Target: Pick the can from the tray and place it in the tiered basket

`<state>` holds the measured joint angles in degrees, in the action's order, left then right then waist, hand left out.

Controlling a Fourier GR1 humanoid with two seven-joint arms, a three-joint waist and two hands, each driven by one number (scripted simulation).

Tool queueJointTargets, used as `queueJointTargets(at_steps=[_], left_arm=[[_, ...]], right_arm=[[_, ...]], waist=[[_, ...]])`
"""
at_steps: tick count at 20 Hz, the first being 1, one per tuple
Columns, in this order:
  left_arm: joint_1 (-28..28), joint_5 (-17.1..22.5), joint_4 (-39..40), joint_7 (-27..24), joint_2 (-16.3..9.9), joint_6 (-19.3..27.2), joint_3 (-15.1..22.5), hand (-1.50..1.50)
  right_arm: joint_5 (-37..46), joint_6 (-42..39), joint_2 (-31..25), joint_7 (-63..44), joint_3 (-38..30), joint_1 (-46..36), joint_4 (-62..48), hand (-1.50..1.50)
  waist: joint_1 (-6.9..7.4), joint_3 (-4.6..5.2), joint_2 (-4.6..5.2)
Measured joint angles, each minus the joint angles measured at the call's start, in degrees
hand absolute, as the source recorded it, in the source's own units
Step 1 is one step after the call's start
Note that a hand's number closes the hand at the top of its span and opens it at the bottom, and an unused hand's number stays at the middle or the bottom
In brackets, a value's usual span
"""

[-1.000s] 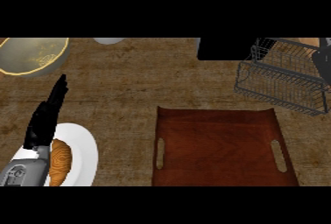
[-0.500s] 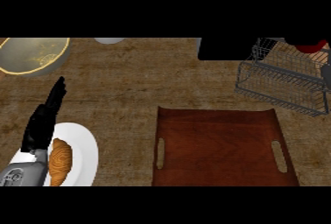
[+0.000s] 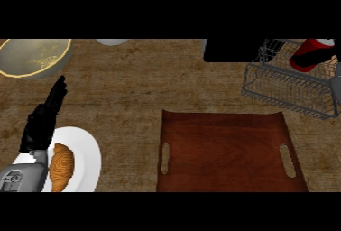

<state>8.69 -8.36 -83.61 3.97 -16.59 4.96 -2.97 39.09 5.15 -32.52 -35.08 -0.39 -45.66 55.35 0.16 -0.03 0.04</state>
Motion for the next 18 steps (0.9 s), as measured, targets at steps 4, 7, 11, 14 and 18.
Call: queueJointTargets(at_steps=[4, 7, 11, 14, 18], left_arm=[[-0.9, -0.2, -0.7, -0.2, 0.4, -0.1, -0.2, 0.0], [-0.3, -0.2, 1.0, -1.5, 0.5, -0.3, -0.7, 0.0], [-0.4, -0.2, -0.3, -0.1, 0.1, -0.9, -1.1, 0.0], [-0.7, -0.5, -0.2, -0.3, 0.2, -0.9, -1.4, 0.0], [-1.1, -0.4, -1.0, 0.4, 0.2, -0.9, -1.8, 0.0]], right_arm=[[-1.5, 3.7, 0.4, 1.9, -3.3, 1.1, 2.1, -1.5], [-2.0, 6.6, 0.5, 2.7, -5.3, 2.1, 4.8, -1.5], [-2.2, 8.8, -1.0, 2.1, -8.0, 3.7, 9.2, -1.5], [-3.1, 7.3, -2.3, -2.4, -9.9, 6.0, 16.0, -1.5], [-8.1, 2.6, -5.5, -7.2, -15.4, 10.1, 23.2, -1.5]], waist=[[-0.02, 0.0, -0.07], [-0.23, 0.03, -0.07], [-0.33, 0.03, -0.16], [-0.68, 0.06, -0.28], [-1.38, 0.06, -0.5]])
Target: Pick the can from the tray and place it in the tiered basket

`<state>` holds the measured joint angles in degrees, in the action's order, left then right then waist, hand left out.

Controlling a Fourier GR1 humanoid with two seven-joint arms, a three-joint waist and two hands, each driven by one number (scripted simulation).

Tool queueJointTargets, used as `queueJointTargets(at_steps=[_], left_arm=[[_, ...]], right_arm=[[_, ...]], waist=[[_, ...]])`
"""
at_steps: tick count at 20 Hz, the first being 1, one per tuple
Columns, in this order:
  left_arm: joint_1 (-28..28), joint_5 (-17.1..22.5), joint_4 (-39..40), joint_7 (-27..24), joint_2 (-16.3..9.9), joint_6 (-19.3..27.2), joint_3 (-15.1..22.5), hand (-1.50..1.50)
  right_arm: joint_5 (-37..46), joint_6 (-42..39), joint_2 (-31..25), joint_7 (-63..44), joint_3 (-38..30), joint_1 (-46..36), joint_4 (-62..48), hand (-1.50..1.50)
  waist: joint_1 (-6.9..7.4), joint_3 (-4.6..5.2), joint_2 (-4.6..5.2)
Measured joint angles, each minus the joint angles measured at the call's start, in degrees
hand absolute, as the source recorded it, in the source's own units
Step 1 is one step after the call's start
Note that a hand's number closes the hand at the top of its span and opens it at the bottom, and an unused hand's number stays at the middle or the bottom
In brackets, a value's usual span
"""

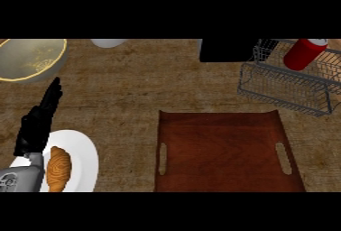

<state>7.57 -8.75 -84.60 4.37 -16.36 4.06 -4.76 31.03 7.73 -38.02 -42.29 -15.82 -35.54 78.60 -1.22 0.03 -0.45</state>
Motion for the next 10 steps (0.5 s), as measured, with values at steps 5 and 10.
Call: queueJointTargets(at_steps=[5, 10], left_arm=[[-0.8, 0.2, 0.4, -0.8, -0.3, -0.2, -1.0, 0.0], [-1.3, -1.1, 0.4, -1.2, 1.0, 1.0, -0.3, 0.0]], right_arm=[[-8.6, -5.2, -2.1, -0.1, -9.1, 11.7, 9.7, -1.5], [-17.3, -10.0, -1.5, 3.9, -20.1, 24.6, 19.5, -1.5]], waist=[[-0.72, -0.01, -0.06], [-1.11, -0.04, -0.07]])
